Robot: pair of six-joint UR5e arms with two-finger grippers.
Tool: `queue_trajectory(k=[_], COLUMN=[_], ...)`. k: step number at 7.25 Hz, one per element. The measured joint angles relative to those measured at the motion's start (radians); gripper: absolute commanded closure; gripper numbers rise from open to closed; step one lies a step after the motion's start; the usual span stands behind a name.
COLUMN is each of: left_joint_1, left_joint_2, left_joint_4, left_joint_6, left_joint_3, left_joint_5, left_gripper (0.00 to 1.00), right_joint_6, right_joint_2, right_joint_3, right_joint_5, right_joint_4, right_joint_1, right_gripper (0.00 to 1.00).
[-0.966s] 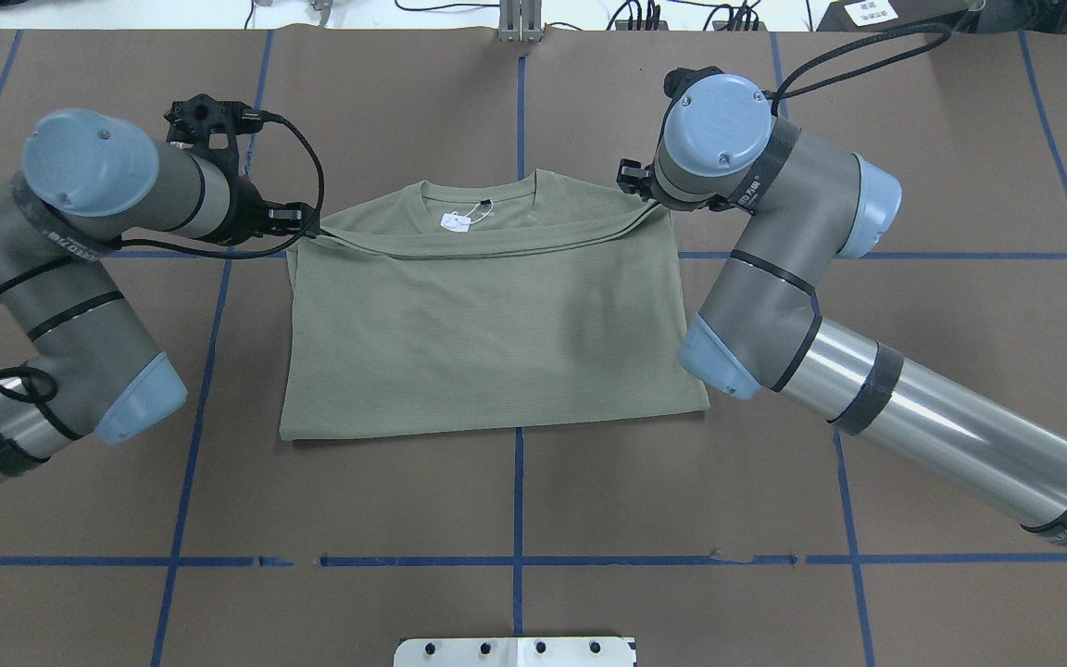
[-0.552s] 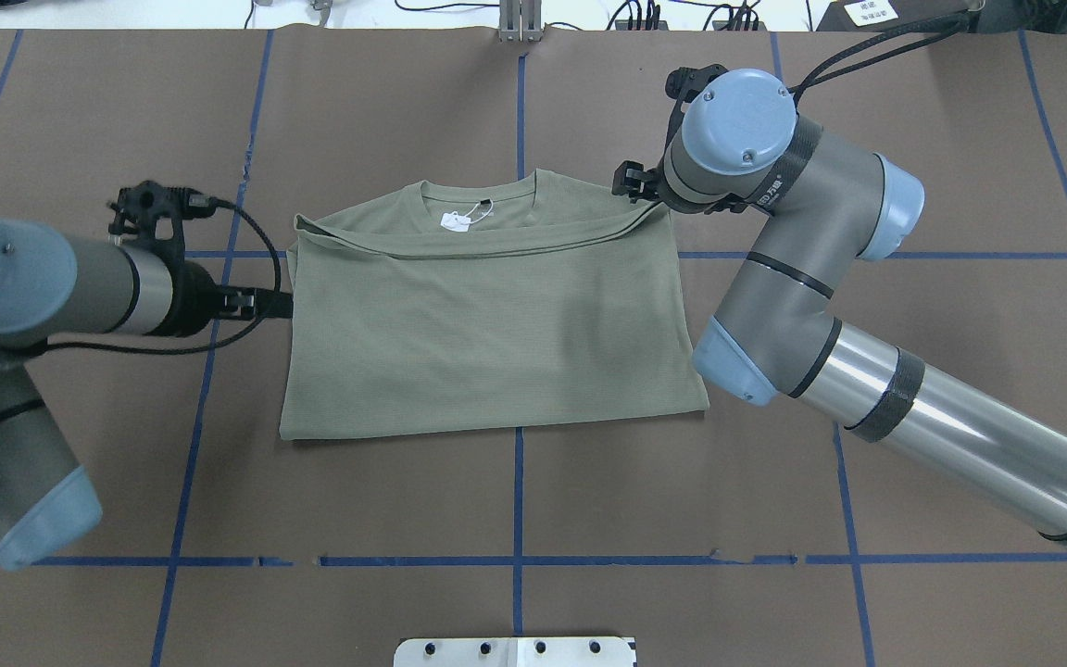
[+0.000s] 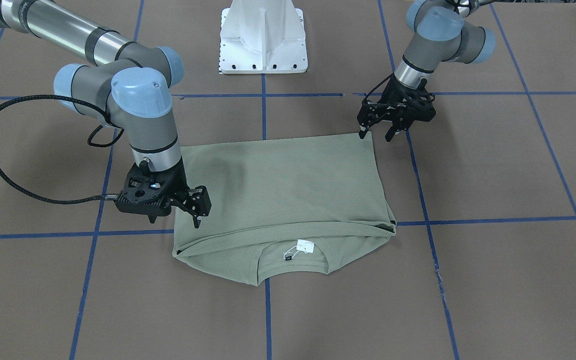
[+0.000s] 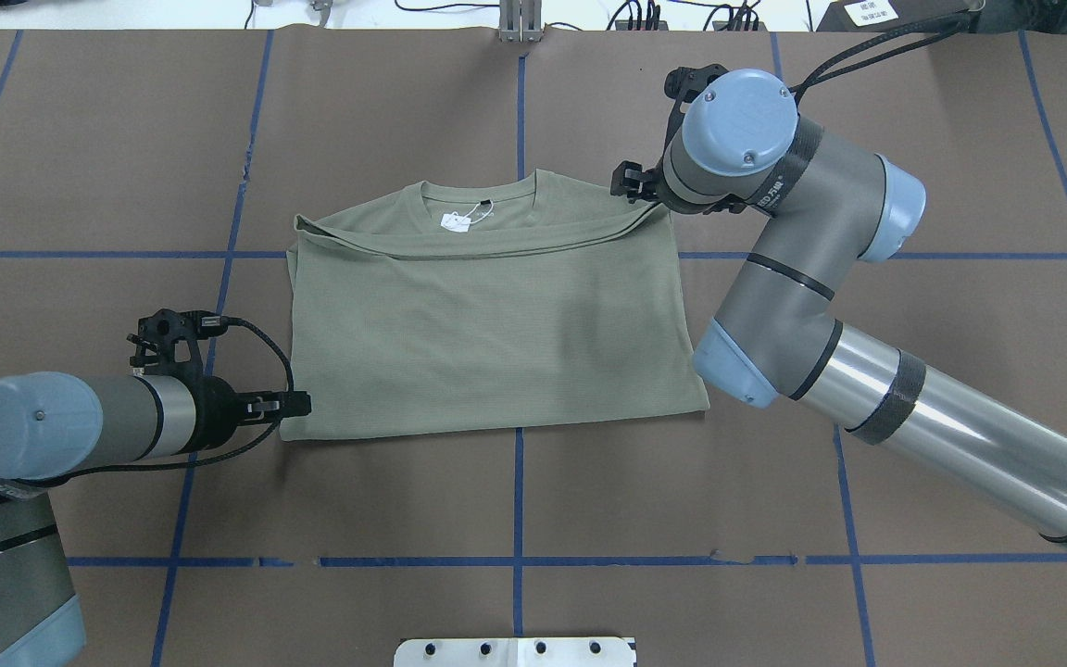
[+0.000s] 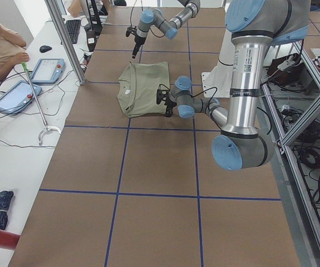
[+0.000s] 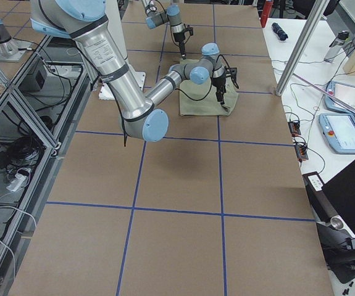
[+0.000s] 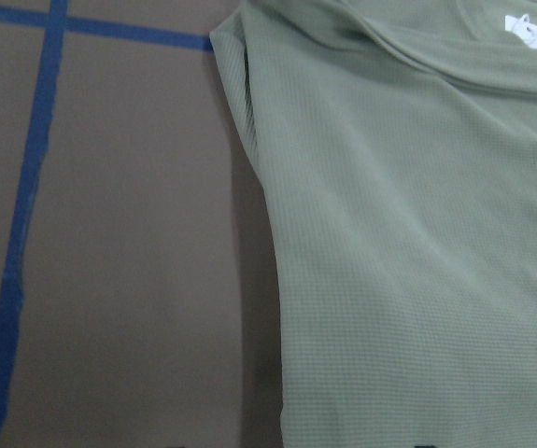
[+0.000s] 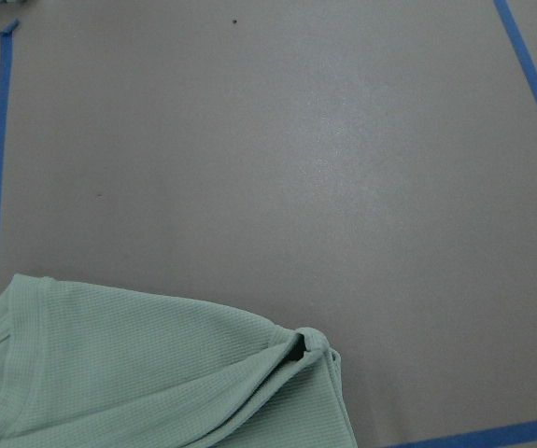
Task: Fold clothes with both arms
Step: 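Draw the left gripper back toward the robot while the right gripper holds near the collar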
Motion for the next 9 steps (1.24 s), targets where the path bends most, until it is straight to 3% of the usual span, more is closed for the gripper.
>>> queue_trajectory(k=[4,6,9], left_joint_1=[0.029,0.039,0.039], left_joint_2=[-0.016,-0.032,-0.032], left_joint_4=[-0.005,-0.005,-0.003], left_joint_6=[-0.030,-0.032,-0.030], left_joint_3=[0.019,0.033,0.024], left_joint_5=[0.015,0.014,0.012], left_gripper=[0.51,1.00,1.00], right_joint_6=[-0.001,-0.001,-0.002], right_joint_2=[0.001,0.000,0.001], right_joint_3=[0.000,0.000,-0.001], right_joint_5=[-0.001,-0.001,-0.001], right_joint_4=[0.000,-0.001,0.000], right_joint_1=[0.000,0.000,0.000], right_gripper=[0.00,0.00,0.00])
